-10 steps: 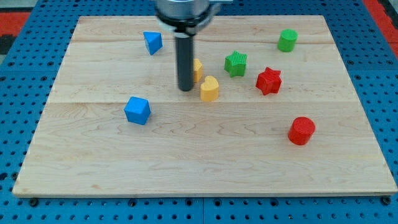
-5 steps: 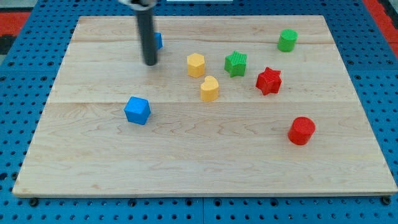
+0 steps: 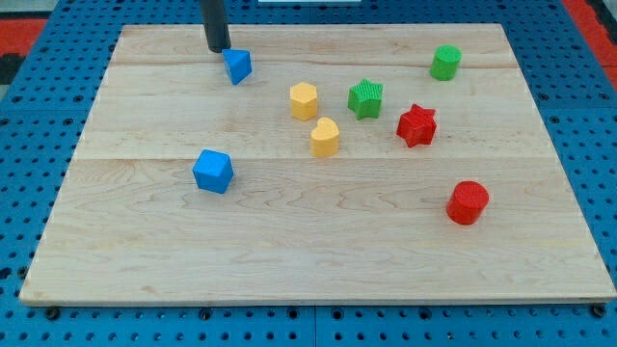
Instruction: Slide the blue triangle towards the blue cube
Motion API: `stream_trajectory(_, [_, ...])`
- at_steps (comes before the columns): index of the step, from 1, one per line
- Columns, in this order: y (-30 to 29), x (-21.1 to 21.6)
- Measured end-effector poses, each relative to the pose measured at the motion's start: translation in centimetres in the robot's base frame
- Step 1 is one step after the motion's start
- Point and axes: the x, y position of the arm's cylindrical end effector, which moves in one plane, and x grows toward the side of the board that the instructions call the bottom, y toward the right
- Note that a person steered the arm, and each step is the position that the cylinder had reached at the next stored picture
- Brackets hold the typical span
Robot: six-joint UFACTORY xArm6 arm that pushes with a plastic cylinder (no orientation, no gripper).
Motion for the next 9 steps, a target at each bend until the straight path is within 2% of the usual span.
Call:
stream_trajectory(3, [1.4,2.4])
stream_trajectory(5, [4.5,1.6])
stream_trajectory(8, [3.8,7.3])
stream_trajectory(9, [1.0,8.2])
